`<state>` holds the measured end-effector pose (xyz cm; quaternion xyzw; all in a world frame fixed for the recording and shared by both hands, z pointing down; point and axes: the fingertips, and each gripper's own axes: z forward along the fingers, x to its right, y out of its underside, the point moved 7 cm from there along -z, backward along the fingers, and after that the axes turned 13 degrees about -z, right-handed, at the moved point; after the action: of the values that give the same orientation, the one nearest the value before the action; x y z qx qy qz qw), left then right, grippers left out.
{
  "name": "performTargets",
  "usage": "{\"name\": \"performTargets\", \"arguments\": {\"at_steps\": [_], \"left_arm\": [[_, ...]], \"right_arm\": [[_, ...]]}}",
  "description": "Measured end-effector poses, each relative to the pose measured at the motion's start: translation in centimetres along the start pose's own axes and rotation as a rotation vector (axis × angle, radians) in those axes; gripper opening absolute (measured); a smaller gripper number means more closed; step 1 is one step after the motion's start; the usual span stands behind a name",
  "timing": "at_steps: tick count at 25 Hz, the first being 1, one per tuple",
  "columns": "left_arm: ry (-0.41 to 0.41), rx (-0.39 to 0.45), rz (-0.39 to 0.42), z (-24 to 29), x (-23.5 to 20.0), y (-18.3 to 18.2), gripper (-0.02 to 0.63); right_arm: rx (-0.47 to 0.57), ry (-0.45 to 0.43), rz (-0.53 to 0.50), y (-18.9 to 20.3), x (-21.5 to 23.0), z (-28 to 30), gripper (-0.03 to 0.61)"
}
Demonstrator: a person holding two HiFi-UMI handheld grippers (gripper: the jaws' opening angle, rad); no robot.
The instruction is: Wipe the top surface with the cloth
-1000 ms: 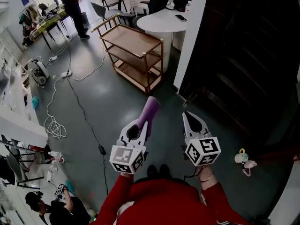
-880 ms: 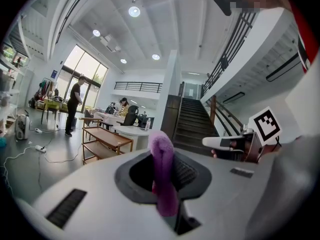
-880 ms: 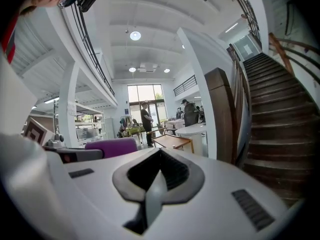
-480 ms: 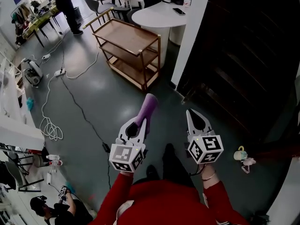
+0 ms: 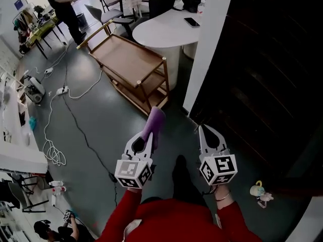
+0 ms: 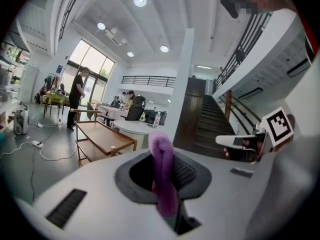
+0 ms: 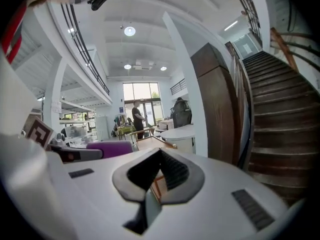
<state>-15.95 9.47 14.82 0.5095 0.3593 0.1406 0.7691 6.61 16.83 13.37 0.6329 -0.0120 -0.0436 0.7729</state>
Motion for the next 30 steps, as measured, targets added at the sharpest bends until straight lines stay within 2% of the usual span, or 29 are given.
{"name": "performTargets", "arguments": {"at_steps": [3, 7, 13, 19, 23, 27, 30], "left_arm": [[-0.055, 0.009, -0.014, 4.8, 0.2, -1.4, 0.051], [-0.077, 0.013, -0.020, 10.3, 0.4, -3.4, 0.051], [-0.110, -0.001, -0.031, 16.3, -1.4, -4.6, 0.051], [-0.127, -0.053, -0.023, 20.1, -3.9, -3.8, 0.051], [-0.149, -0.072, -0.019, 25.2, -6.2, -3.3, 0.051], [-0.131, -0.022, -0.061, 32.1, -7.6, -2.9, 0.051], [-0.156, 0.000, -0.078, 36.1, -8.9, -1.5, 0.051]], "right_arm": [[-0.023, -0.041, 0.011, -0.6, 3.5, 3.3, 0.012], [-0.049, -0.090, 0.016, -1.1, 6.7, 7.7, 0.012], [-0.099, -0.171, -0.021, -1.1, 7.5, 14.6, 0.011], [-0.130, -0.210, -0.022, -0.1, 7.8, 19.4, 0.011], [-0.175, -0.213, -0.026, 2.1, 8.0, 21.1, 0.011], [-0.220, -0.199, 0.004, 6.4, 8.3, 22.3, 0.012], [-0.222, -0.192, 0.026, 9.8, 7.8, 22.9, 0.011]]}}
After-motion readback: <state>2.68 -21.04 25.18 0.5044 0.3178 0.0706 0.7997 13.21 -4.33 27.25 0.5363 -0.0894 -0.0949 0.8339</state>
